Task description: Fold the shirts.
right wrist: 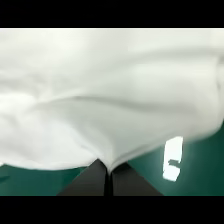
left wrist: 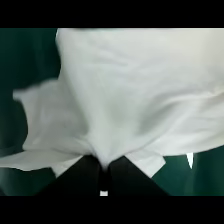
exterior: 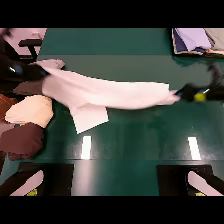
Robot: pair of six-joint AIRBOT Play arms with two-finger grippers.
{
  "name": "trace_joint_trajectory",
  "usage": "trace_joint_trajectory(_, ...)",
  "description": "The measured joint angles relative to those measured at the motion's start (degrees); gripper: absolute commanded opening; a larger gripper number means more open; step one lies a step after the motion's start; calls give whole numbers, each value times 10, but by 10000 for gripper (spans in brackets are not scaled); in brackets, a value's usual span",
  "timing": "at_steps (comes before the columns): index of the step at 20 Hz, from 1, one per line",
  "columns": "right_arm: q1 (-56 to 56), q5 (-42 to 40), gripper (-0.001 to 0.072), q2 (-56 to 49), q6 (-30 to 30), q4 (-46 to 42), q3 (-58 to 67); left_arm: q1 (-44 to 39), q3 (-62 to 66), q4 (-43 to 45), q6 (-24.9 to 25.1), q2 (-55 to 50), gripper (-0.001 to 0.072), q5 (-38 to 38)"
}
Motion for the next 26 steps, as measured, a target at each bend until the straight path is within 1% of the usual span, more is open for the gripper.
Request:
trace_joint_trajectory(3, -37, 31, 15, 56, 0, 1, 162, 0, 145, -2, -14, 37, 27, -6)
trace_joint_trajectory(6, -84, 60, 15, 90, 11, 2, 319, 0, 302, -3, -42, 64, 27, -7)
trace_joint_trajectory(8, -121, 86, 15, 100, 24, 3, 414, 0, 382, -5, -65, 77, 27, -6)
trace_joint_trajectory(11, -176, 136, 14, 93, 51, 3, 540, 0, 447, -23, -92, 96, 26, 8)
trace_joint_trajectory(14, -212, 182, 14, 73, 83, 3, 618, 0, 475, -52, -104, 106, 26, 28)
trace_joint_trajectory(17, -226, 213, 13, 52, 104, 2, 629, 0, 447, -52, -112, 109, 26, 30)
trace_joint_trajectory(19, -219, 225, 13, 37, 113, -7, 599, 0, 389, -40, -118, 99, 26, 17)
trace_joint_trajectory(22, -158, 244, 13, -10, 125, -78, 538, 0, 295, -32, -120, 52, 27, -15)
trace_joint_trajectory(26, -56, 268, 13, -118, 132, -165, 458, 0, 200, -28, -113, -67, 27, -48)
